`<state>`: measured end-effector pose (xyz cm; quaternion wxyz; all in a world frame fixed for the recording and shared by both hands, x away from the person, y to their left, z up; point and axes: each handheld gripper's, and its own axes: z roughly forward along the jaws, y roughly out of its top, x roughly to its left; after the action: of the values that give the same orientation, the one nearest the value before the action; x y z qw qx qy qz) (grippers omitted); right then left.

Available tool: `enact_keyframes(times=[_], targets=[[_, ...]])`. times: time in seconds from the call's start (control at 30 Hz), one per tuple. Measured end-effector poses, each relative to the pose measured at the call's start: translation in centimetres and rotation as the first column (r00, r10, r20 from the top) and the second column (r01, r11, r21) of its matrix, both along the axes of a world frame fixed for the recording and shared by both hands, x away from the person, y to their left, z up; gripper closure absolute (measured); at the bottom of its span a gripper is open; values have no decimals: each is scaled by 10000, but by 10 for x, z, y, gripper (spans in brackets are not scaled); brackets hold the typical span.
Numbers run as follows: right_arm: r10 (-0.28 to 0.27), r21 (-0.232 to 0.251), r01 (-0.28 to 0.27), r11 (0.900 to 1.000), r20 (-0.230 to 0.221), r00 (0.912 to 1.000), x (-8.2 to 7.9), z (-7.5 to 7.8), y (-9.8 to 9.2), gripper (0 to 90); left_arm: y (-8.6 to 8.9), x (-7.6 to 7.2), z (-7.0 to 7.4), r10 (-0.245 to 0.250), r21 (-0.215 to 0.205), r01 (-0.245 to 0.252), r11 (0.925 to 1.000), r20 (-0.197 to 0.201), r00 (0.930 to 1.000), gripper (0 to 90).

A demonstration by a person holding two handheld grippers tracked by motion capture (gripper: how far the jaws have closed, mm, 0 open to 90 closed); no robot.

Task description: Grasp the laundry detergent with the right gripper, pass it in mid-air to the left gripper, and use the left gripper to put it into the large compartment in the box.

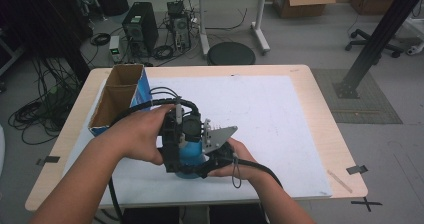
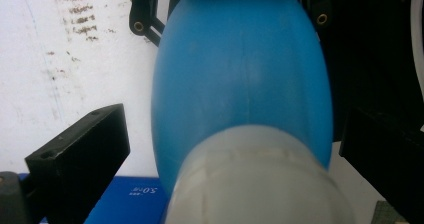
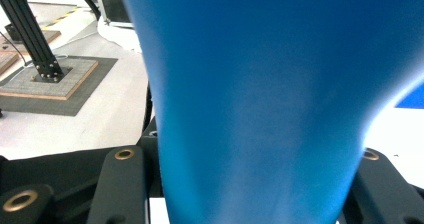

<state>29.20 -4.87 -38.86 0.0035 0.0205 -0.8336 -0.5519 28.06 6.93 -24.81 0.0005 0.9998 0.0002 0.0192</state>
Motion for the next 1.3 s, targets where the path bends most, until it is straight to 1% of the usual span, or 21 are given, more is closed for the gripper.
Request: enact_keyframes(times=[0.13, 0.27, 0.33, 0.47, 0.5, 0.6, 0.63, 0.73, 0.77, 0.93, 1.3], targets=[[0, 25, 0, 10000, 29, 10000, 1, 0, 1, 454, -2, 0, -1, 27, 14, -27, 10000, 82, 10000, 8], [18, 38, -18, 10000, 36, 10000, 1, 1, 1, 455, -3, 0, -2, 29, 61, -30, 10000, 82, 10000, 22], [18, 53, -19, 10000, 67, 10000, 1, 1, 1, 455, -3, 0, -2, 14, 62, -14, 10000, 57, 10000, 42], [1, 18, -1, 10000, -32, 10000, 0, 1, 1, 455, -4, 0, -2, 15, 82, -15, 10000, 80, 10000, 72], [-17, 5, 17, 10000, -45, 10000, 0, 1, 1, 455, -4, 0, -1, 7, 84, -8, 10000, 43, 10000, 92], [-10, 7, 10, 10000, -73, 10000, 0, 1, 1, 455, -4, -1, -1, 14, 100, -14, 9999, 21, 10000, 106], [-20, -4, 20, 10000, -87, 10000, 0, 1, 1, 454, -4, -1, -1, -3, 110, 3, 9999, 15, 10000, 130], [-15, 4, 15, 10000, -84, 10000, 0, 1, 1, 455, -5, -1, -1, 3, 106, -3, 9999, 50, 10000, 143], [-6, 10, 6, 10000, -88, 10000, 0, 2, 1, 455, -6, -1, -1, -23, 155, 22, 9999, 64, 10000, 163], [-22, 53, 22, 10000, 18, 10000, 0, 2, 1, 454, -7, -1, -1, -35, 172, 32, 9998, 175, 9998, 184], [-53, 22, 53, 10000, -83, 10000, 0, 3, 0, 455, -8, -2, -1, -71, 227, 66, 9997, 222, 9997, 234]])
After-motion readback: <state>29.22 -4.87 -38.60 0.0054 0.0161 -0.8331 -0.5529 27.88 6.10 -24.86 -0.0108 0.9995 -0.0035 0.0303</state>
